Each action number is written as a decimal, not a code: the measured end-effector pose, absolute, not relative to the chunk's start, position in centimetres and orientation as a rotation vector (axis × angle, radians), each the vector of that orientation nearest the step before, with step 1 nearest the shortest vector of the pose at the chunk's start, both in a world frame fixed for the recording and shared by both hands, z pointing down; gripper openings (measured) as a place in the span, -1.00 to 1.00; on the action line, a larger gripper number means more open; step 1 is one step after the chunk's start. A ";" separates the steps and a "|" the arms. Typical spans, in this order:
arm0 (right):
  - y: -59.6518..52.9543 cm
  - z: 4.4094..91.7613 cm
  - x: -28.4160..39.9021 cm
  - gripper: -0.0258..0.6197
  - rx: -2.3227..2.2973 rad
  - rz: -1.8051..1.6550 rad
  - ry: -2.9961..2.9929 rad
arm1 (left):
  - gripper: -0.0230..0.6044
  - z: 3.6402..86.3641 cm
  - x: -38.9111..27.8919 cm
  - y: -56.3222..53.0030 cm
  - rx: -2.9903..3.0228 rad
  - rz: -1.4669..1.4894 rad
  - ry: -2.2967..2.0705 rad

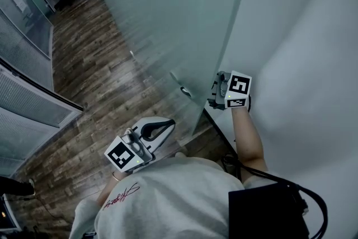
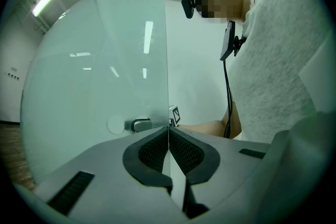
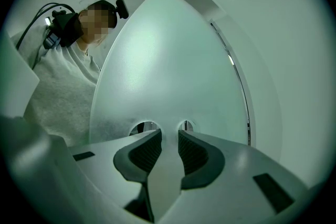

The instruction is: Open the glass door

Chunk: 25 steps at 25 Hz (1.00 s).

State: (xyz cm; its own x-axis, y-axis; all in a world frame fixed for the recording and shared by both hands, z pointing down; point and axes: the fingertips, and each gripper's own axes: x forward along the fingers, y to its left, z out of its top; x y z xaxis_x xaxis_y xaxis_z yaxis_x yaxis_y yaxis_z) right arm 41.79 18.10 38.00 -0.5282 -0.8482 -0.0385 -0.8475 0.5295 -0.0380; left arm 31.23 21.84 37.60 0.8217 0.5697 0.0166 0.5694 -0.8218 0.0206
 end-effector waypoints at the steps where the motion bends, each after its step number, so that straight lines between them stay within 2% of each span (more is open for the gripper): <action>1: 18.2 37.9 42.0 -0.58 -1.498 -0.025 2.699 | -0.87 37.5 31.2 21.9 2.981 0.034 0.933; 21: 18.7 38.2 43.5 -0.57 -1.442 -0.065 2.668 | -0.87 37.7 30.8 23.0 2.959 0.008 0.958; 25: 18.5 38.0 43.7 -0.42 -1.475 -0.051 2.653 | -0.87 37.9 30.7 23.4 2.952 0.026 0.966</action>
State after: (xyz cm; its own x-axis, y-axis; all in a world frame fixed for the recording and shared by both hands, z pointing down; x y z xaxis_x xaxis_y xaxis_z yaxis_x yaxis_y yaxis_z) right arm 43.66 18.53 37.99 -0.5238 -0.8485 -0.0761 -0.8449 0.5288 -0.0808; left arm 30.68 23.35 37.88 0.8064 0.5914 0.0049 0.5908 -0.8059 0.0392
